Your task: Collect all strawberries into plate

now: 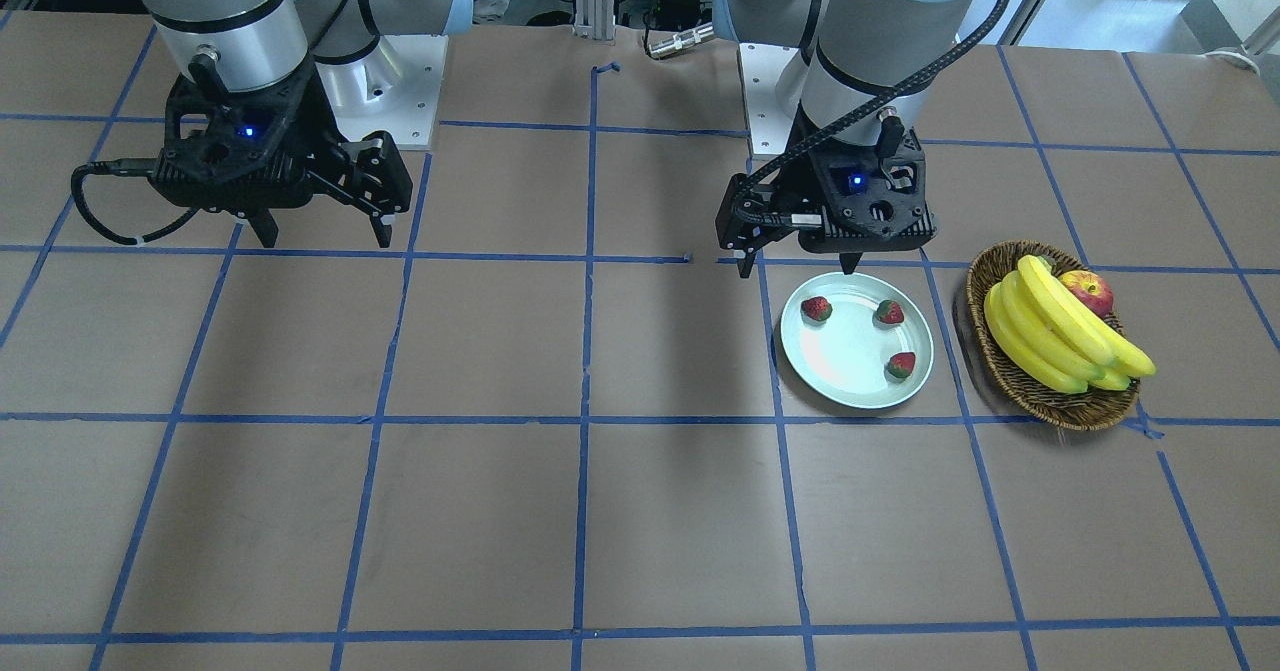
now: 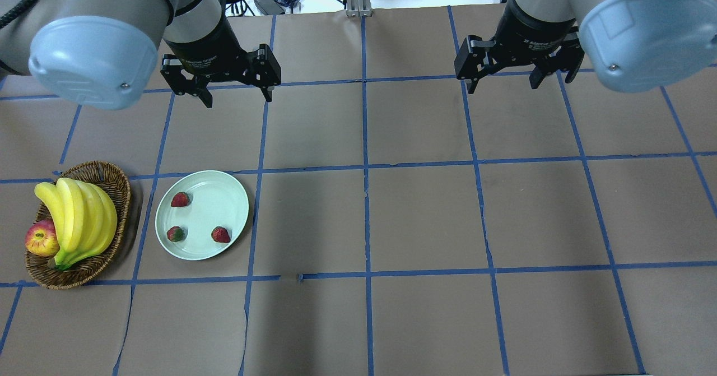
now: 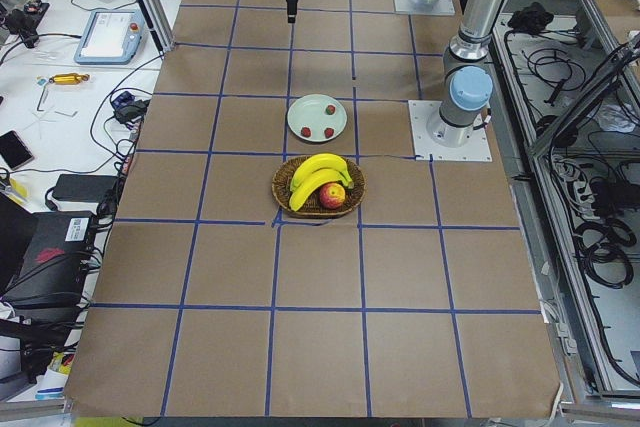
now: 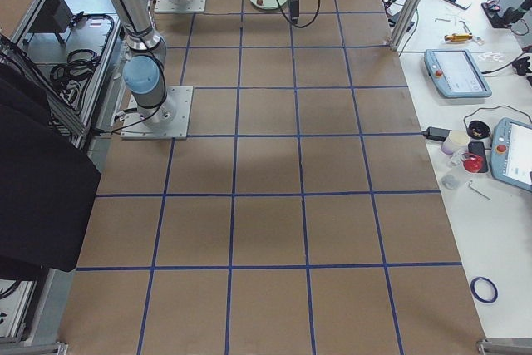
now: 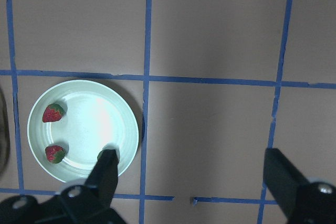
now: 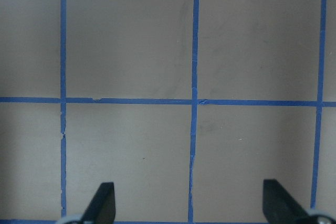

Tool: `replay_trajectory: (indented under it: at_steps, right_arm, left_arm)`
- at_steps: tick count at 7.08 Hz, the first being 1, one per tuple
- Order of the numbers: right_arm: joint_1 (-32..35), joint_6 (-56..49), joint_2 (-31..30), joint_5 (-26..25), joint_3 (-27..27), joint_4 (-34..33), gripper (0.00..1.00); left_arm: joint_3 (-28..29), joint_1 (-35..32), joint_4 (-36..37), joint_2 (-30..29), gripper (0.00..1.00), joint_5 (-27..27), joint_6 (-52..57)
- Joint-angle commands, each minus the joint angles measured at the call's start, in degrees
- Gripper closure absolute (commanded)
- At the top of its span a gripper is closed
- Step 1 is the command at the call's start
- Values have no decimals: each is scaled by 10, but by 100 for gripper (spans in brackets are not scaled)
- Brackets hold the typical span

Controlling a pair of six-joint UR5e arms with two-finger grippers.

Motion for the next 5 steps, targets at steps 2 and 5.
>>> replay_trajectory:
  at_steps: [2, 5]
  right_arm:
    - [2, -2, -1, -2, 2, 1, 0]
    - [2, 0, -2, -1, 7, 1, 0]
  left_arm:
    - [-1, 0, 1, 2, 0, 1, -1]
    - [-1, 0, 1, 4, 0, 1, -2]
